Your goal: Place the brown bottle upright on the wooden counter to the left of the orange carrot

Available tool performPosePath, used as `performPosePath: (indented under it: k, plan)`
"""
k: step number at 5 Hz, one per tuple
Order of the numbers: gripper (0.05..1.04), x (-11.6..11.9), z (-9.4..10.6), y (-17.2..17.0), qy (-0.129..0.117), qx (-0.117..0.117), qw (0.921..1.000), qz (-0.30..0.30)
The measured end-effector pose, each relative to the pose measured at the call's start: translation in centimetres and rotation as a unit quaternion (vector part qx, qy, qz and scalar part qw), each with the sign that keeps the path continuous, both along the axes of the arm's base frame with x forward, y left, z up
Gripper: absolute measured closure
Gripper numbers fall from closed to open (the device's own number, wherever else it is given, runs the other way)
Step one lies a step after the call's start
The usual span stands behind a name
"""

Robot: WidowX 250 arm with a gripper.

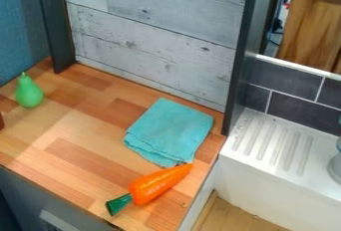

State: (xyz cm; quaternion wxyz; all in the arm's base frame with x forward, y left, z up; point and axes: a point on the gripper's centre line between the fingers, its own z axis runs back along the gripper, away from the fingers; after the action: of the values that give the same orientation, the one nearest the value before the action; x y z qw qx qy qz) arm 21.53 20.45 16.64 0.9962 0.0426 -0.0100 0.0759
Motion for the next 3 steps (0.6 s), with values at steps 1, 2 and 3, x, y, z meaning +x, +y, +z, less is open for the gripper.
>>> performPosePath:
  k: [1,2,3]
  plan:
    - [0.079,-0.1,-0.8,-0.1,0.01,-0.01,0.9999,0.001]
    - [0.079,0.4,-1.5,0.1,0.008,-0.011,0.9999,0.004]
    - [0.079,1.3,-2.4,-0.3,0.038,0.04,0.9984,-0.012]
